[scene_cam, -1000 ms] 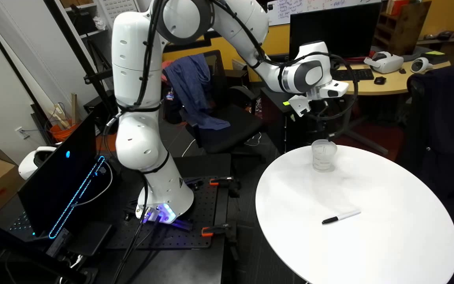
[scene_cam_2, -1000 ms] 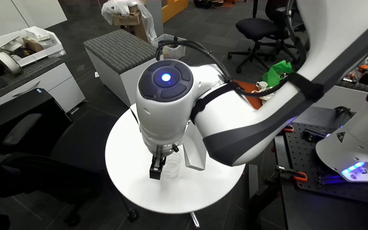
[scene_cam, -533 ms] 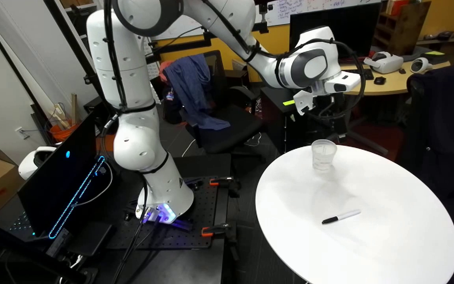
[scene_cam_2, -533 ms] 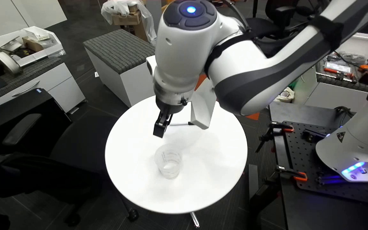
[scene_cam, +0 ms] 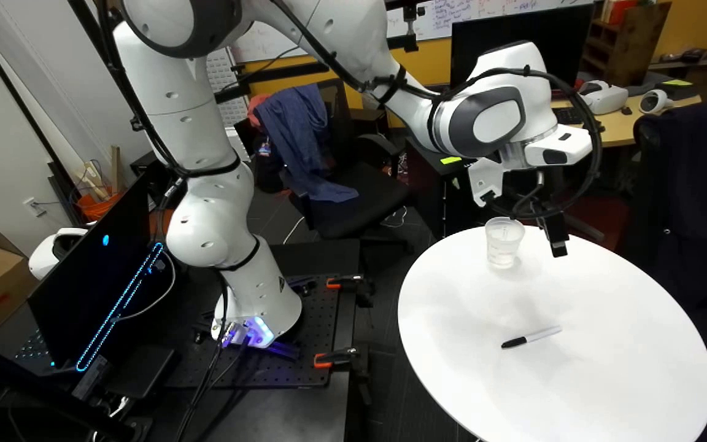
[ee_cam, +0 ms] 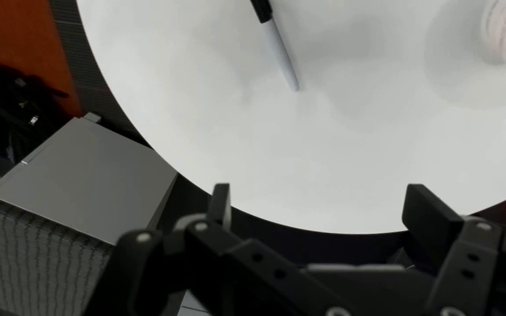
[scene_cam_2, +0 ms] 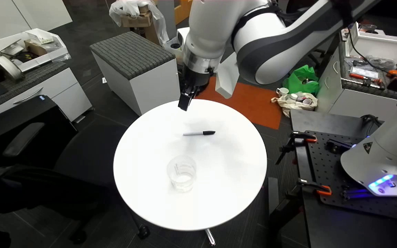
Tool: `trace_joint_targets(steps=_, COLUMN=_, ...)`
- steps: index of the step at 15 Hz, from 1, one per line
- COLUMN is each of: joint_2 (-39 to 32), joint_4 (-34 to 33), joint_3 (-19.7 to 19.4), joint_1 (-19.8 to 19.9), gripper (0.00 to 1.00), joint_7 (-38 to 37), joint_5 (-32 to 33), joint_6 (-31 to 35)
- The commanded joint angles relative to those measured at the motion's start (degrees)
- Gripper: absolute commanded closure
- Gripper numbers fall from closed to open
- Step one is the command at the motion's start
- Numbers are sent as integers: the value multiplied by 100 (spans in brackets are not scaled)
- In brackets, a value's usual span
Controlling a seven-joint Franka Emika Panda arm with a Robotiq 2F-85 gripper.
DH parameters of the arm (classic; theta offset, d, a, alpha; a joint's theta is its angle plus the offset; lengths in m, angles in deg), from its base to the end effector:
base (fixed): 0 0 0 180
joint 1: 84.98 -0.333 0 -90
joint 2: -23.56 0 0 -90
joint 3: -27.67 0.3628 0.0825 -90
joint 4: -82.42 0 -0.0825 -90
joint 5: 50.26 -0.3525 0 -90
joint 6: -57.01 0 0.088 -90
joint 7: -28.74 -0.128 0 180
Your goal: Take the pen out of the cup and put it on the table, move the cup to the left side of the table, then put the pen in the cup
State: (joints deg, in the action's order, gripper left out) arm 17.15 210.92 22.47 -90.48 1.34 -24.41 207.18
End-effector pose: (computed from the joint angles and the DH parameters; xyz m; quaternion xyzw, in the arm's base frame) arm 0.5480 0.0093 0.3929 0.9802 -0.0527 0.1588 0.1060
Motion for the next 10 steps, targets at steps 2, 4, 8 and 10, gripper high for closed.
trace_joint_targets(steps=2, joint_2=17, joint_4=102, joint_3=100, joint_1=528, gripper=0, joint_7=1749, joint_5=-794, joint_6=342)
trace_joint_targets(steps=4, joint_2=-58, joint_4=11, joint_3=148, joint_1=674, gripper=0, joint_7=2624, joint_5=-1352, joint_6=231)
trace_joint_targets(steps=8, joint_2=-210, joint_4=-102, joint_3=196, joint_1=868, gripper=0, joint_7=3980, joint_5=-2111, joint_6=55)
trace_joint_targets(steps=10, joint_2=-341, joint_4=-127, joint_3=178, joint_1=923, gripper=0, joint_7=4272, joint_5=-2145, joint_6=93)
